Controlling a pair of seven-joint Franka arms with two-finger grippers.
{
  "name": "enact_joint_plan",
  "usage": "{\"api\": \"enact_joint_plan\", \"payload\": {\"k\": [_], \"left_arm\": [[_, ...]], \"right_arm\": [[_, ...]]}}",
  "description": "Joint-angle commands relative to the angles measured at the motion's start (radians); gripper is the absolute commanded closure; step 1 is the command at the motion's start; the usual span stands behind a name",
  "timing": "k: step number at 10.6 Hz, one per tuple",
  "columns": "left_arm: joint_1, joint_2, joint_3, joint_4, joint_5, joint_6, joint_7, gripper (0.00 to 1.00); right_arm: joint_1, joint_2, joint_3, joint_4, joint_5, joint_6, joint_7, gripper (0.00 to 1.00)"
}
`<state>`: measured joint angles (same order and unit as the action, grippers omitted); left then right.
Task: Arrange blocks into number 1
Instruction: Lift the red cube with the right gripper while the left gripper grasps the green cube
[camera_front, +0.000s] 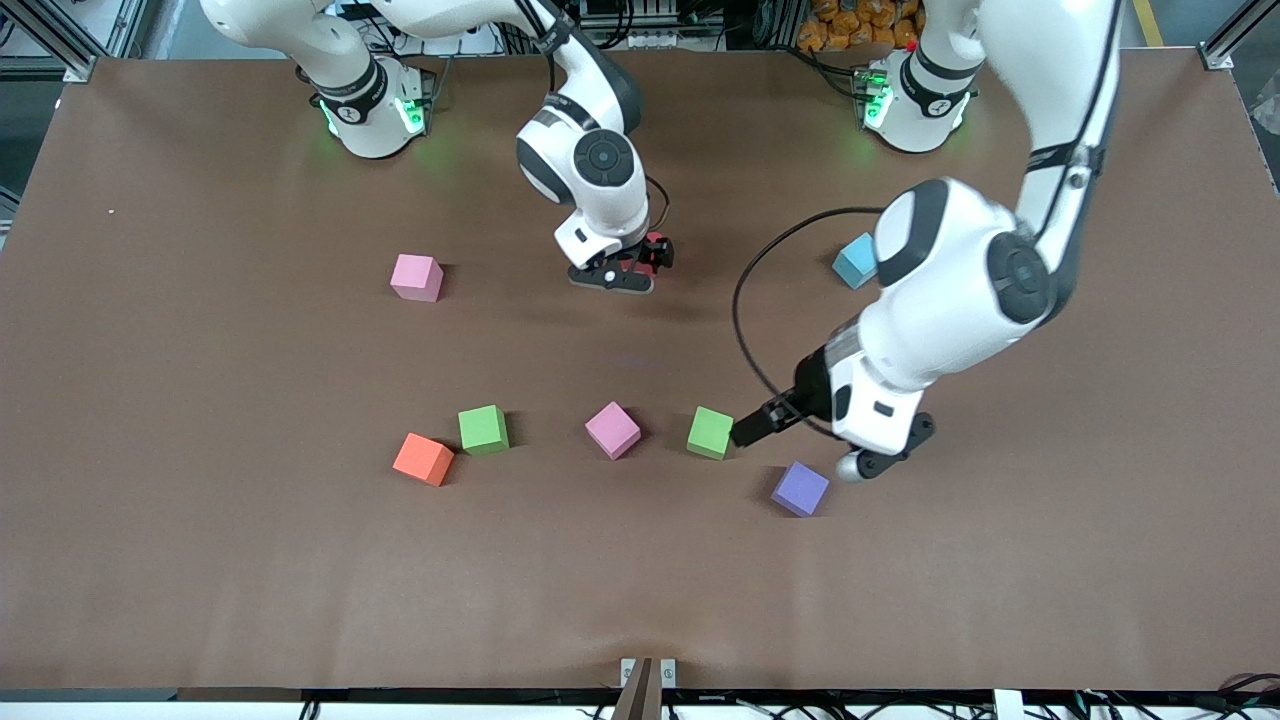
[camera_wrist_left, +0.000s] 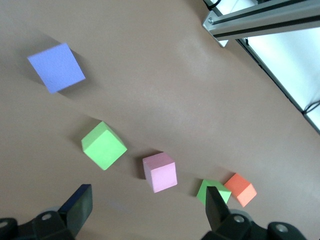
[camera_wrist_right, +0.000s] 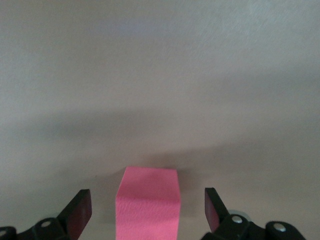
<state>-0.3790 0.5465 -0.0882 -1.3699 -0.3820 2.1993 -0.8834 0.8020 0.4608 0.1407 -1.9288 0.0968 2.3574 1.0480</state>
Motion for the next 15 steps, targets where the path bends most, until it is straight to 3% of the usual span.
{"api": "enact_joint_plan", "payload": {"k": [1, 4, 6, 8, 9, 10, 11, 15], "left_arm": [[-0.029, 0.096, 0.012, 0.077, -0.052, 0.072, -0.121, 0.0], [-0.092, 0.168, 0.048, 0.123, -0.052, 0.152, -0.195, 0.0], [-0.106, 0.2, 0.056, 0.132, -0.051, 0.143, -0.068, 0.0], [-0.103, 0.202, 0.073, 0.118, 0.004, 0.05, 0.073, 0.0], [-0.098, 0.216, 0.074, 0.111, 0.014, 0.007, 0.125, 0.0], [-0.101, 0.225, 0.08, 0.11, 0.021, -0.054, 0.129, 0.0], [-0.101, 0.228, 0.096, 0.11, 0.019, -0.106, 0.083, 0.0], [-0.101, 0.3, 0.11, 0.11, 0.005, -0.095, -0.256, 0.0]], "right_arm": [[0.012, 0.012, 0.013, -0.022, 0.015, 0.046, 0.033, 0.0], [0.032, 0.042, 0.013, -0.038, 0.015, 0.083, 0.063, 0.0], [0.037, 0.042, 0.014, -0.068, 0.014, 0.109, 0.063, 0.0], [0.042, 0.042, 0.019, -0.108, 0.014, 0.155, 0.064, 0.0], [0.043, 0.041, 0.02, -0.127, 0.014, 0.189, 0.064, 0.74], [0.045, 0.039, 0.025, -0.128, 0.014, 0.206, 0.067, 1.0], [0.043, 0.038, 0.039, -0.128, 0.014, 0.206, 0.067, 1.0], [0.06, 0.03, 0.085, -0.13, 0.014, 0.197, 0.104, 1.0]]}}
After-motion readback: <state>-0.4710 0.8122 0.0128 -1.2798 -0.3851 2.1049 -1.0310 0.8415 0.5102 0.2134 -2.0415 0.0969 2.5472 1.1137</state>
